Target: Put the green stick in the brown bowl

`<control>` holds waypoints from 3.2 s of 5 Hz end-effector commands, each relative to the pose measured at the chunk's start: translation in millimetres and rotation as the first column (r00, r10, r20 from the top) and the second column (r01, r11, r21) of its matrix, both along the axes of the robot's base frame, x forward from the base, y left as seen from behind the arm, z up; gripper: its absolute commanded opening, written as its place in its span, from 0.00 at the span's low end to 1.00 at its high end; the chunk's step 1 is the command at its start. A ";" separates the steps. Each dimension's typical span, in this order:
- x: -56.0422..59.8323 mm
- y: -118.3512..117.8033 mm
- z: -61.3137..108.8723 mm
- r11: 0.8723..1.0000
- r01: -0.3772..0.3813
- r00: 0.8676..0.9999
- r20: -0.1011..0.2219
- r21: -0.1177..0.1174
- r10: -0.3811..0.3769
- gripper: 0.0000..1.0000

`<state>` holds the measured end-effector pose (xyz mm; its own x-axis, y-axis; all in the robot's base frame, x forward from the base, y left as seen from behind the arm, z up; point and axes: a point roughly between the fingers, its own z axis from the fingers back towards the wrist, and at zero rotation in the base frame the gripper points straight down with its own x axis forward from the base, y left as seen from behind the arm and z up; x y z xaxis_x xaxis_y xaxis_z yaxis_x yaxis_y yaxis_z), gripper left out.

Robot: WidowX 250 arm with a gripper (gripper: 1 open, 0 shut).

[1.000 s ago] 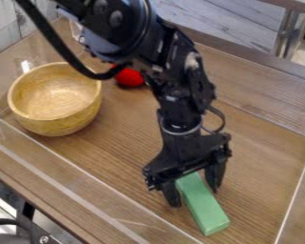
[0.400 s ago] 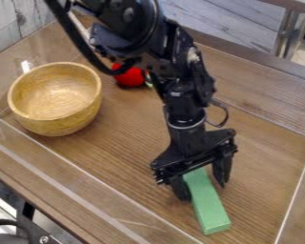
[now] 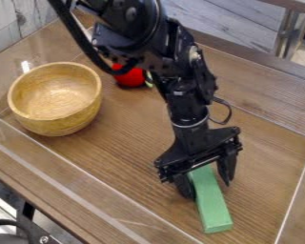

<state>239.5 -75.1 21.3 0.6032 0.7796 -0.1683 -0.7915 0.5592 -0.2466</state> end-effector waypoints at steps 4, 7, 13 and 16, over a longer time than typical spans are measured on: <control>-10.8 -25.0 30.8 0.975 0.222 0.975 0.018 0.018 -0.222 0.00; 2.3 -2.9 99.1 0.926 0.376 0.924 0.067 0.023 -0.377 0.00; 20.1 24.0 86.7 0.937 0.348 0.931 0.104 0.042 -0.350 0.00; 27.3 21.5 83.7 0.981 0.189 0.974 0.119 0.037 -0.193 0.00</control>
<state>262.4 -53.0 90.7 0.7520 0.6504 -0.1076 -0.6503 0.7053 -0.2822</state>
